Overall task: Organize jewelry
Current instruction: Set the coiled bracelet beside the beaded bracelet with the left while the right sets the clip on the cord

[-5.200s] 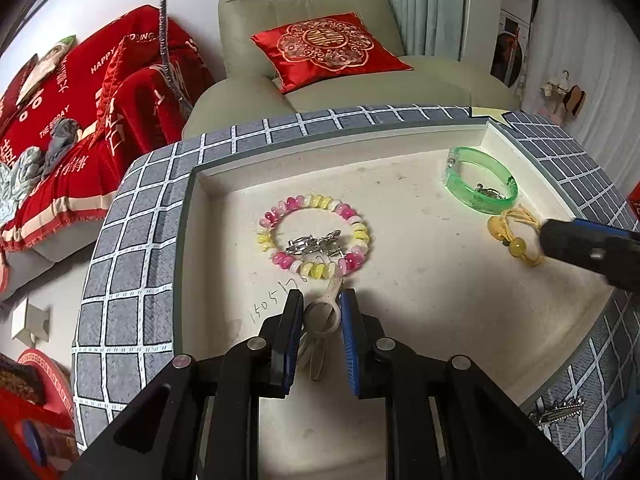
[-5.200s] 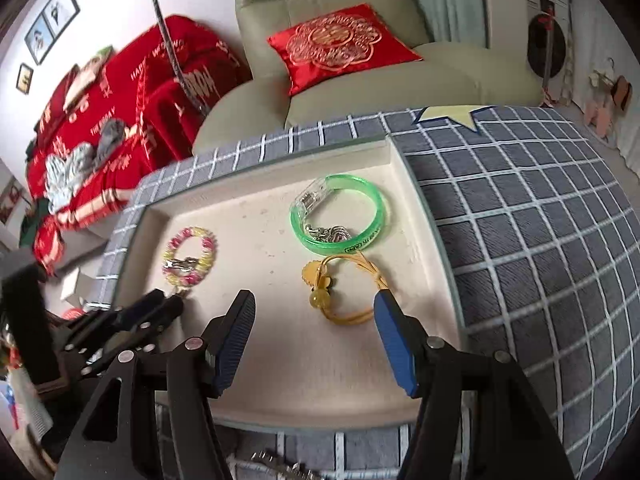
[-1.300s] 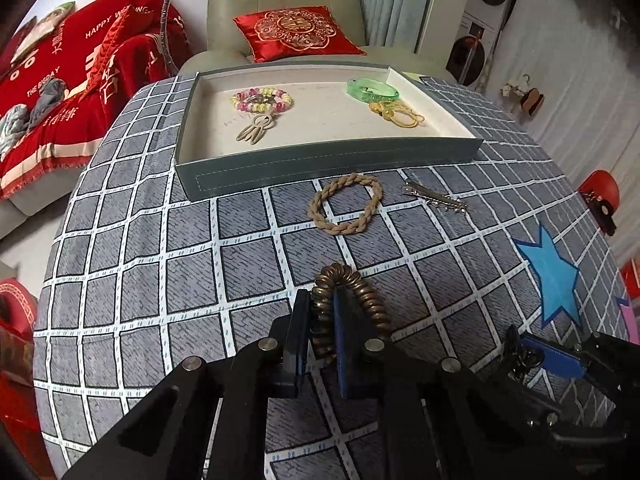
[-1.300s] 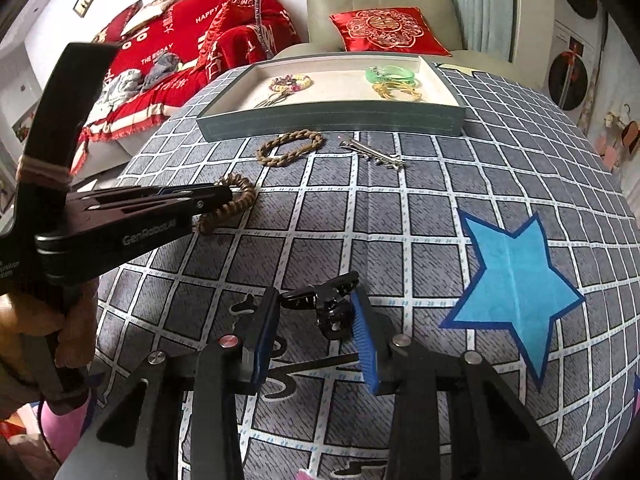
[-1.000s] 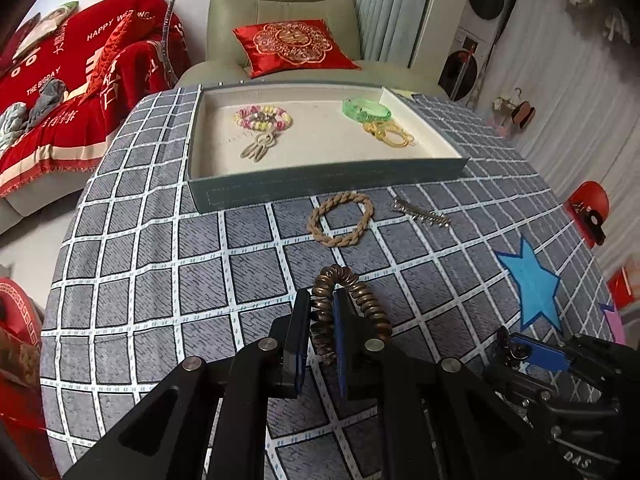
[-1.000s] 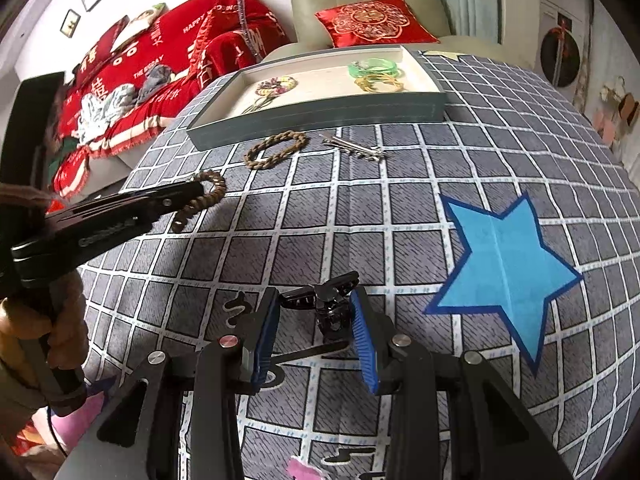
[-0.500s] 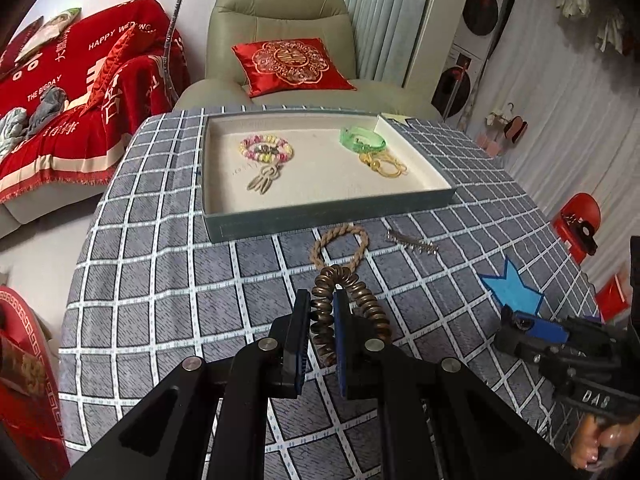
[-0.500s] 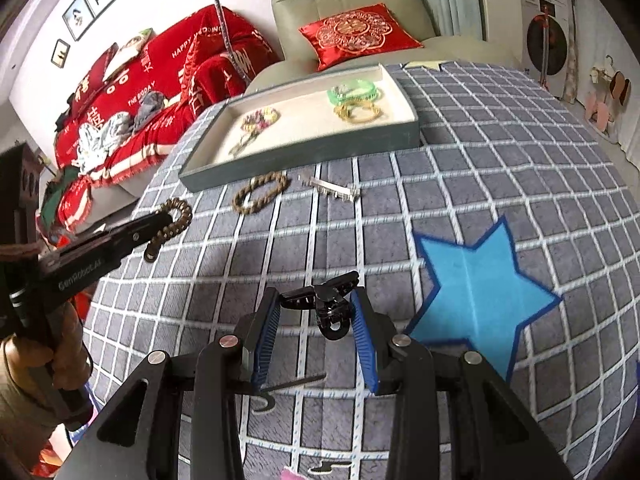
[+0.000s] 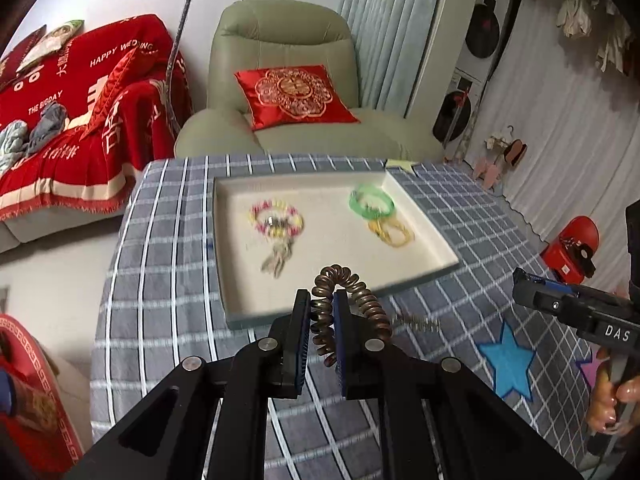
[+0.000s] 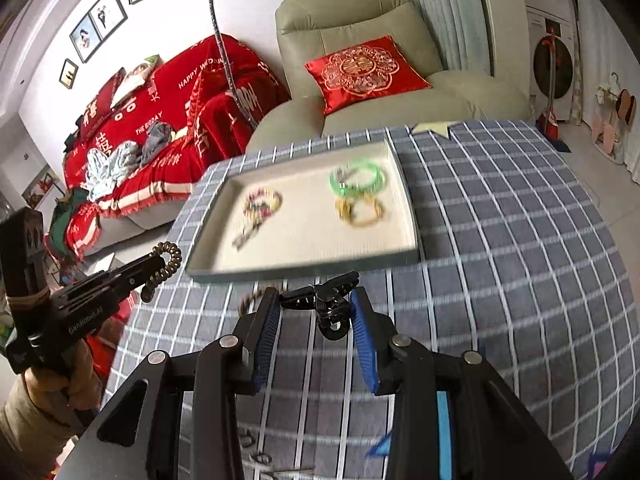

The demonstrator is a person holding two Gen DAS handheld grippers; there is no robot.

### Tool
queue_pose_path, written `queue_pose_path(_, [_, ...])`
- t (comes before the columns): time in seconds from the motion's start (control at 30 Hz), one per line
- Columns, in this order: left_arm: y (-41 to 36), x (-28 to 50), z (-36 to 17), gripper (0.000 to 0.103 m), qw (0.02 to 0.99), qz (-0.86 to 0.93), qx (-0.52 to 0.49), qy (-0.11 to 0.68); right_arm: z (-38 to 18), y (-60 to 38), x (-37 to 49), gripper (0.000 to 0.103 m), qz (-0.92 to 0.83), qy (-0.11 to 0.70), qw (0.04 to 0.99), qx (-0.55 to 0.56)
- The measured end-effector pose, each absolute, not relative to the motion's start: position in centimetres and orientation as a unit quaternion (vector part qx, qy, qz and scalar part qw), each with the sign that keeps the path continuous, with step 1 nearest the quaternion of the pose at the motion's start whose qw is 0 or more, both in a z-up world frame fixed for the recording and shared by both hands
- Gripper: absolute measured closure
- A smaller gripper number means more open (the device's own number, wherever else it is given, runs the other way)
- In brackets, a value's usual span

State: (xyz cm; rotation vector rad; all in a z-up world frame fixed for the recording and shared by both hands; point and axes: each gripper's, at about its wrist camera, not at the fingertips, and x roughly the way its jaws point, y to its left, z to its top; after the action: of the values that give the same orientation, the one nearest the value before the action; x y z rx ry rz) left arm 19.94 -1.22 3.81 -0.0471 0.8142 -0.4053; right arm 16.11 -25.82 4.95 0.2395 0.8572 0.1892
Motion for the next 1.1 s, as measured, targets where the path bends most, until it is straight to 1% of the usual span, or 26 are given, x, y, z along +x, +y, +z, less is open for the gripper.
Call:
queue_pose_path(0.23, [-2.3,24.0,5.2,0.076,0.896,-0.202,-0.031,0.394,5.8,-26.3,20.8,0.064,0.096,0.421,0.893,0.123])
queue_pose_path(0.4, [-4.7,26.7,5.1,0.076,0.897,-0.202,-0.001,0.394,5.1,-26.7,24.6,0.064,0.088,0.429,0.89,0.129])
queue_pose_path(0.5, [-6.2,28.3,4.0,0.076,0.897,-0.194,0.02,0.397,4.1,-26.9,26.3,0.064,0.086,0.433,0.887,0.137])
queue_pose_path(0.8, [-8.4,31.6,-1.5,0.076,0.879,-0.179,0.033,0.441,-0.8,-27.4,30.4,0.064,0.07,0.458,0.872,0.158])
queue_pose_path(1.1, [-9.4,32.7,-4.0,0.076,0.871,-0.172,0.047,0.458,-3.4,-26.9,31.9,0.064,0.057,0.466,0.87,0.153])
